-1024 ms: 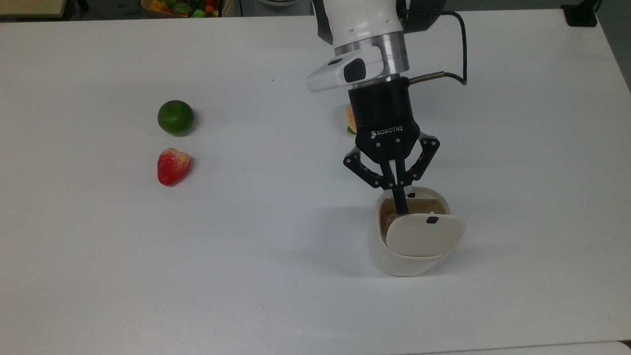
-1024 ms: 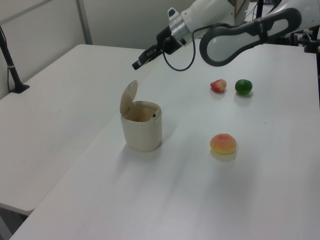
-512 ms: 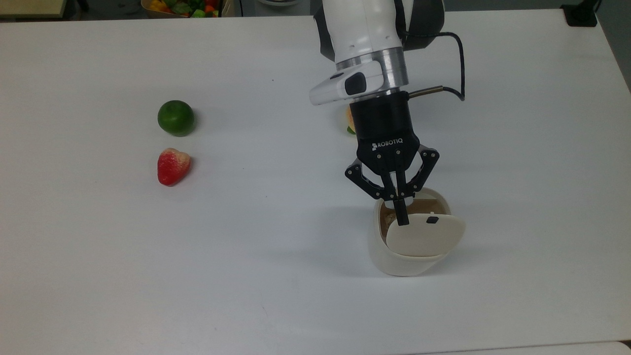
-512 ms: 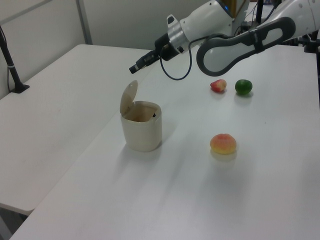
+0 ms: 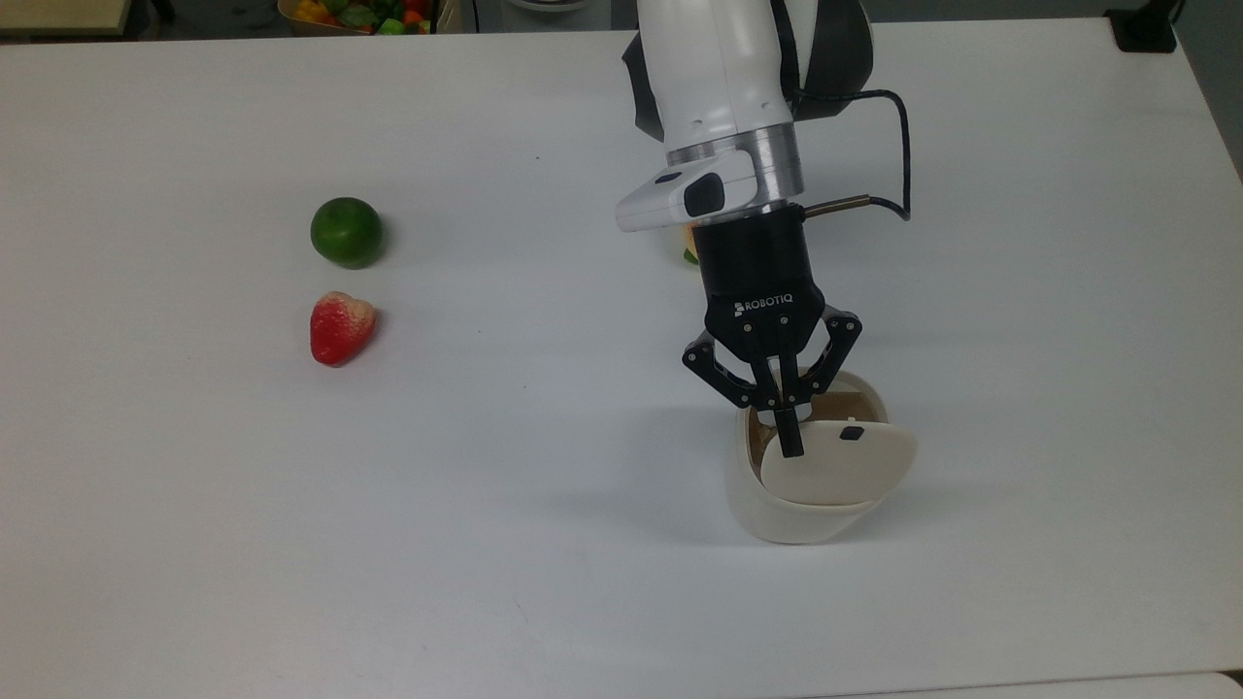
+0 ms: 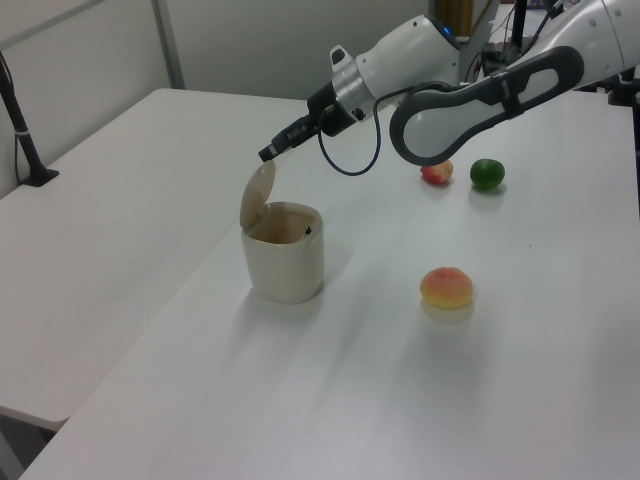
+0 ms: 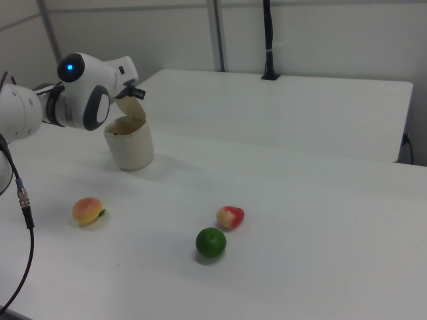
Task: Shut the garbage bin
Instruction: 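Place the gripper fingertips against the raised lid's outer face, then push the lid over and down onto the bin rim with the gripper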
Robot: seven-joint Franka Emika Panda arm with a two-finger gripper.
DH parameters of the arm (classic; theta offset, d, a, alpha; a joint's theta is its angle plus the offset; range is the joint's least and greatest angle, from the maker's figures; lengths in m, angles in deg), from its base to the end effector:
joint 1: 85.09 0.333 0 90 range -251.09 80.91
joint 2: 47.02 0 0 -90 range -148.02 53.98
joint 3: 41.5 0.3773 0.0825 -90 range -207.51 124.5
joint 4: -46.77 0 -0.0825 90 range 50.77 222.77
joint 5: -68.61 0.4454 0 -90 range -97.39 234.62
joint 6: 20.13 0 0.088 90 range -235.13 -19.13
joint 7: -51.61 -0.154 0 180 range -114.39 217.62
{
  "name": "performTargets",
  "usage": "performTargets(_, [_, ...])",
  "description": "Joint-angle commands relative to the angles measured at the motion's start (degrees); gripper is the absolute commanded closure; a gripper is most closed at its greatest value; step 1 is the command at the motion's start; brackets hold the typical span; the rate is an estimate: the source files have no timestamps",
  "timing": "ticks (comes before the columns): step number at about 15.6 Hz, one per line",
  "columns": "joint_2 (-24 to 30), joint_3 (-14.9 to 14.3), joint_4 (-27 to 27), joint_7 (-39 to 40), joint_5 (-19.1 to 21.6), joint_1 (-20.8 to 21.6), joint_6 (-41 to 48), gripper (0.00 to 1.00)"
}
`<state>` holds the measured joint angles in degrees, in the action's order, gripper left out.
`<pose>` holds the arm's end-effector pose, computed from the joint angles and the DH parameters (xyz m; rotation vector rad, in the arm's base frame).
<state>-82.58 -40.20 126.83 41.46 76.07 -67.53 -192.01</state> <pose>0.8566 0.2778 0.4609 -2.5186 -0.0272 -1.2700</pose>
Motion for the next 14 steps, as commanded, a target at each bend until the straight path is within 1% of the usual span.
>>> performTargets(1, [-0.3, -0.4, -0.2, -0.8, -1.0, 0.6, -0.8, 1.00])
performTargets(5, [0.2, -0.3, 0.8, -1.0, -1.0, 0.7, -0.6, 1.00])
performTargets(9, [2.0, -0.2, 3.0, -1.0, -1.0, 0.7, -0.1, 1.00])
performTargets(11, [3.0, 1.0, 4.7, -1.0, -1.0, 0.4, -0.1, 1.00])
performTargets(14, [5.2, 1.2, 7.6, -0.8, -1.0, 0.5, 0.8, 1.00])
